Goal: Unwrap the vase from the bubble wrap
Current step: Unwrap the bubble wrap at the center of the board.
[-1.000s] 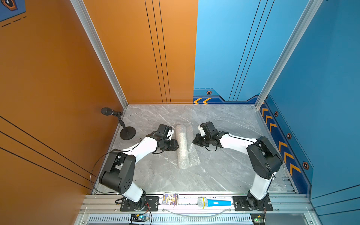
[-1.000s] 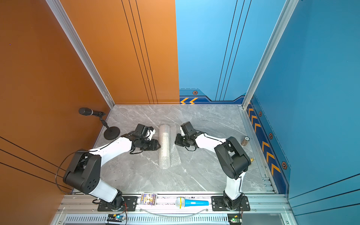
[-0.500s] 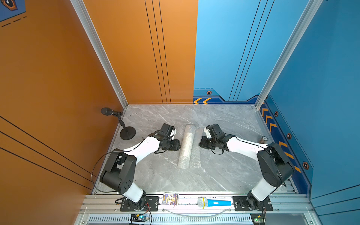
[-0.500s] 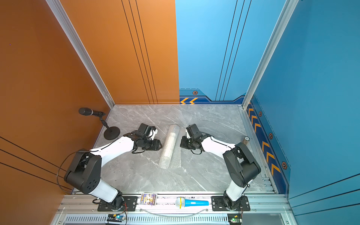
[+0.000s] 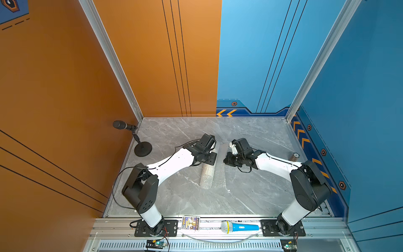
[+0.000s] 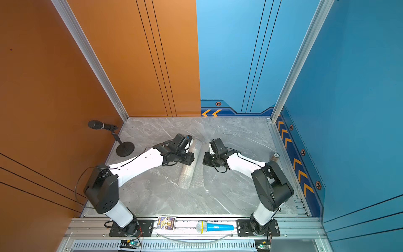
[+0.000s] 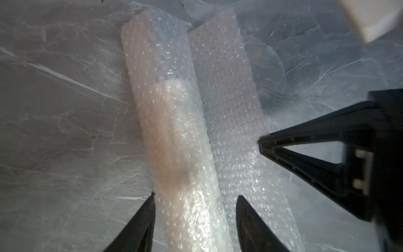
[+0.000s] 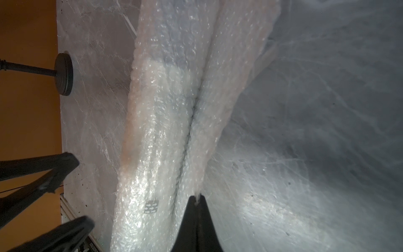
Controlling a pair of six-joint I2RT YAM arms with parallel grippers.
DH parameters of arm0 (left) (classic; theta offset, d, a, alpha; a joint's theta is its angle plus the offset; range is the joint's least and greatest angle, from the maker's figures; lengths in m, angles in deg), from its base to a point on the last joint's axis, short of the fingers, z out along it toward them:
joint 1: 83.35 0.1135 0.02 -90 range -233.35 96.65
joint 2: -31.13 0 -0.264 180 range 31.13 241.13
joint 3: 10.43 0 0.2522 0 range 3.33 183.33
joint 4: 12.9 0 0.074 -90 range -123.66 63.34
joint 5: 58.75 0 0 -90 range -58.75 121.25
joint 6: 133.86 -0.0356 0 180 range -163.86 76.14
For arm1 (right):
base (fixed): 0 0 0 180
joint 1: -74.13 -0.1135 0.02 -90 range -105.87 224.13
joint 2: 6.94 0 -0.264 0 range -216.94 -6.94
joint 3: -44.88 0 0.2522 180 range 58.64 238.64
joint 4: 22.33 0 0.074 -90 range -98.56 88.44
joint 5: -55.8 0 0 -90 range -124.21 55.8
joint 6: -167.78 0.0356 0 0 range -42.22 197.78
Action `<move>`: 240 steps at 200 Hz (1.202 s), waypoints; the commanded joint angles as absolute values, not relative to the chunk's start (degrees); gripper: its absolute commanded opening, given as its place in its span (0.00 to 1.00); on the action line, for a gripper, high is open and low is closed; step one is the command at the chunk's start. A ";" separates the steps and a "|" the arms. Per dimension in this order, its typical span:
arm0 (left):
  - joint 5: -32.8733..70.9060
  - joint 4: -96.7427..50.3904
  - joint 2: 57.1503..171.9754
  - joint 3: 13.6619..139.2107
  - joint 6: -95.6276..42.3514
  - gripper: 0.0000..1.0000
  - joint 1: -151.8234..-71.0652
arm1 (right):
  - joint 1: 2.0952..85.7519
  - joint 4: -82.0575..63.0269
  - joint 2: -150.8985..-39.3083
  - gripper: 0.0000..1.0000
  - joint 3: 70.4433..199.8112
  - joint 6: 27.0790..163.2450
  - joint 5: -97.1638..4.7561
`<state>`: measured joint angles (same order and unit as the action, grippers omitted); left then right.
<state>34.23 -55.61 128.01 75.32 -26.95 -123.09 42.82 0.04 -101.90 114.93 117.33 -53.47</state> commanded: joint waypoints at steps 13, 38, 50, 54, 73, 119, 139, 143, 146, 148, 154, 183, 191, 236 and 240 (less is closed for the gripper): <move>41.60 -61.08 131.43 78.28 -28.73 0.60 -124.12 | 43.63 1.98 -100.53 0.00 114.30 115.65 -53.41; 42.25 -61.54 133.09 78.22 -29.13 0.60 -123.93 | 43.81 1.94 -100.78 0.00 114.35 115.48 -53.91; 42.22 -61.55 133.80 77.91 -29.18 0.60 -123.63 | 43.89 1.90 -100.98 0.00 114.33 115.40 -53.99; 42.16 -61.54 133.91 77.72 -29.10 0.60 -123.49 | 43.96 1.92 -100.98 0.00 114.32 115.39 -54.02; 41.84 -61.55 133.98 76.74 -28.99 0.60 -122.47 | 44.15 2.13 -100.97 0.00 114.27 115.22 -54.16; 36.85 -58.96 131.40 71.62 -28.01 0.60 -117.79 | 45.20 3.12 -100.55 0.00 113.85 114.52 -54.41; 35.32 -57.71 129.74 69.17 -27.38 0.60 -115.69 | 45.69 3.29 -100.24 0.00 113.41 114.34 -54.51; 35.13 -57.61 129.54 68.83 -27.26 0.60 -115.39 | 45.71 3.34 -100.19 0.00 113.35 114.26 -54.52; 35.01 -57.54 129.29 68.58 -27.17 0.60 -115.16 | 45.73 3.37 -100.05 0.00 113.29 114.21 -54.57; 34.87 -57.45 129.24 68.49 -27.16 0.60 -115.05 | 45.78 3.41 -100.02 0.00 113.30 114.18 -54.57; 34.49 -57.26 128.82 68.04 -27.16 0.60 -114.71 | 45.92 3.55 -99.96 0.00 113.26 114.08 -54.65; 33.52 -56.49 127.81 66.79 -26.91 0.60 -113.70 | 46.26 3.91 -99.90 0.00 113.08 113.75 -54.68; 33.15 -56.16 127.65 66.42 -26.74 0.60 -113.45 | 46.35 4.00 -99.93 0.00 113.02 113.68 -54.68; 31.60 -54.54 126.25 64.85 -25.63 0.59 -112.83 | 46.67 4.13 -100.62 0.00 113.11 113.37 -55.04; 31.50 -54.44 125.94 64.85 -25.59 0.59 -112.87 | 46.63 4.13 -100.63 0.00 113.13 113.37 -55.08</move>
